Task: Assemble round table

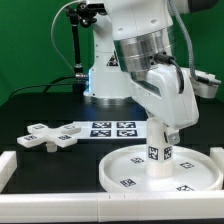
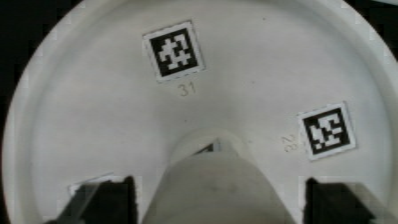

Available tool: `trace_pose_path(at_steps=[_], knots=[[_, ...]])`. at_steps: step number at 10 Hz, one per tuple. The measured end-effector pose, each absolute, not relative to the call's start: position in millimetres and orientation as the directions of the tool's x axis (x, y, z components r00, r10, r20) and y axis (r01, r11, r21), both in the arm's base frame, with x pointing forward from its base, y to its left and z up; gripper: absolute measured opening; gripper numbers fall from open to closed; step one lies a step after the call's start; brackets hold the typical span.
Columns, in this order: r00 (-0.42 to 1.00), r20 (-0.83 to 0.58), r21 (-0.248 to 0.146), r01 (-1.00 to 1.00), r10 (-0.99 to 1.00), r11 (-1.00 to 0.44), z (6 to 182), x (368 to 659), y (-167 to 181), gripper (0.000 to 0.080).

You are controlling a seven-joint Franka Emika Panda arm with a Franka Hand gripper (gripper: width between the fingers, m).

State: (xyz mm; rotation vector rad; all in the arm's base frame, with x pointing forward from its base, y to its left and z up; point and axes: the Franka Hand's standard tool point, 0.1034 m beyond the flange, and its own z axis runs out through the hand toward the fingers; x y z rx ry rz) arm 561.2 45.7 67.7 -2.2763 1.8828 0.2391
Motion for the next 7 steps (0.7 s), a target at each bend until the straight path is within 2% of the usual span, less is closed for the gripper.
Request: trace_pose_path(at_steps=[1,2,4,7], knots=[[0.19,-0.235,-0.034,-0.982,-0.953,-0.187,67.4,561.0,46.1,0.0587],[0.262,-0.228,-0.048,-0.965,-0.938,-0.258,68.1,561.8,45.6,0.0636],[0.438,-0.208,-0.094,-0.899,-0.874,-0.428,72.7,567.8,44.3,0.0646],[0.62,-0.185,-0.135,-0.785,-0.763,-0.605,71.8,567.4,44.6,0.0648]])
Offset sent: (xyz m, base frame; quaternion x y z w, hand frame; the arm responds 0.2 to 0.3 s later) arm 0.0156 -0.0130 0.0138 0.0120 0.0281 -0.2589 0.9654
